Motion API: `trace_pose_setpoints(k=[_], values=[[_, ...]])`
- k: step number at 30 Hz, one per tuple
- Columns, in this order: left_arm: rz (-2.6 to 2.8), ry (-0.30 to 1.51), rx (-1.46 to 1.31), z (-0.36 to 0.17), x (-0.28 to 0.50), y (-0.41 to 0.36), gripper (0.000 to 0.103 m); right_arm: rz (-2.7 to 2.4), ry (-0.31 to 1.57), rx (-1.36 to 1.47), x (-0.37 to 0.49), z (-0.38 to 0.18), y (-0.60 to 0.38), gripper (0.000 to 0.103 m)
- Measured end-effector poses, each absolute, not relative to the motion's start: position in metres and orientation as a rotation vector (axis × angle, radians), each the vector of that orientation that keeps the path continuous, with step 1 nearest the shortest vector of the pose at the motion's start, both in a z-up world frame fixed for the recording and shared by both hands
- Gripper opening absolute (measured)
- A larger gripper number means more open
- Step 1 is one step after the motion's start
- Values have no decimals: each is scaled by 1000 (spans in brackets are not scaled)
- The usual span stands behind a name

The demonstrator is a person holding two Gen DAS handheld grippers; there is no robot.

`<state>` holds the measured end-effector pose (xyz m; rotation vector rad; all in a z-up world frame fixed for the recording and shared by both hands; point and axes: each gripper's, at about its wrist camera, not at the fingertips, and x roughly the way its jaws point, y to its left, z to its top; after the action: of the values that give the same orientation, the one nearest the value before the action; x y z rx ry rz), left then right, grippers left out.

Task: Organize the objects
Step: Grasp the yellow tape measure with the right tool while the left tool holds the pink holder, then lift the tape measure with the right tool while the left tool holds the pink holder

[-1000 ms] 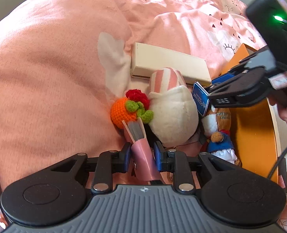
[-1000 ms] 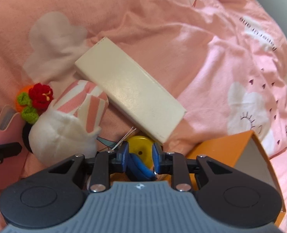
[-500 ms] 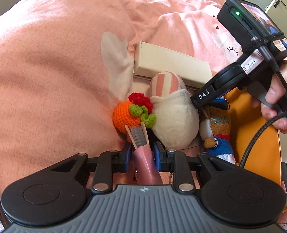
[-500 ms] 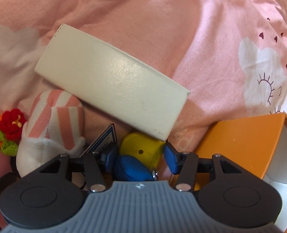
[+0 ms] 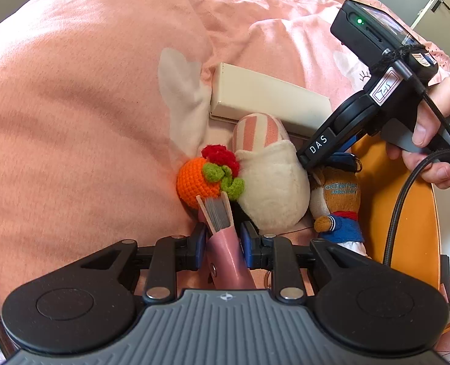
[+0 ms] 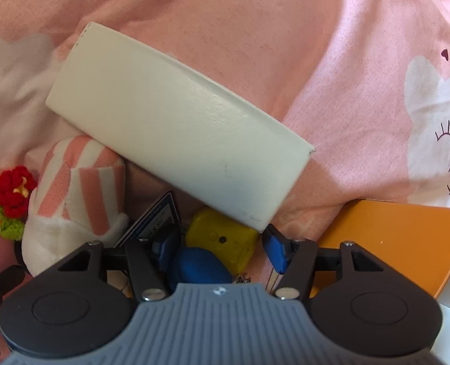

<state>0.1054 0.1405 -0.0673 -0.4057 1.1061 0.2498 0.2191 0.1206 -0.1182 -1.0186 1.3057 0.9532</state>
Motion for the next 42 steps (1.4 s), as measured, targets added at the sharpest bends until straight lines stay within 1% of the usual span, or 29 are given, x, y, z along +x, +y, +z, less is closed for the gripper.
trace_pose_setpoints(k=[10, 19, 25, 26, 32, 37, 42], values=[[237, 1099, -420, -68, 102, 144, 27, 989, 1234, -989, 205, -100, 93, 58], [238, 1092, -420, -68, 100, 144, 25, 1043, 1166, -945, 187, -67, 67, 57], [249, 1068, -409, -59, 90, 142, 23, 1111, 1094, -882, 168, -34, 42, 57], [252, 1060, -409, -57, 88, 141, 23, 1129, 1082, -876, 154, -29, 45, 57], [254, 1013, -401, -40, 77, 141, 23, 1236, 1033, -848, 137, 11, 63, 57], [227, 1025, -406, -36, 70, 139, 22, 1314, 1077, -868, 109, 4, 47, 57], [221, 1053, -428, -43, 67, 141, 22, 1365, 1121, -935, 90, -31, 41, 57]])
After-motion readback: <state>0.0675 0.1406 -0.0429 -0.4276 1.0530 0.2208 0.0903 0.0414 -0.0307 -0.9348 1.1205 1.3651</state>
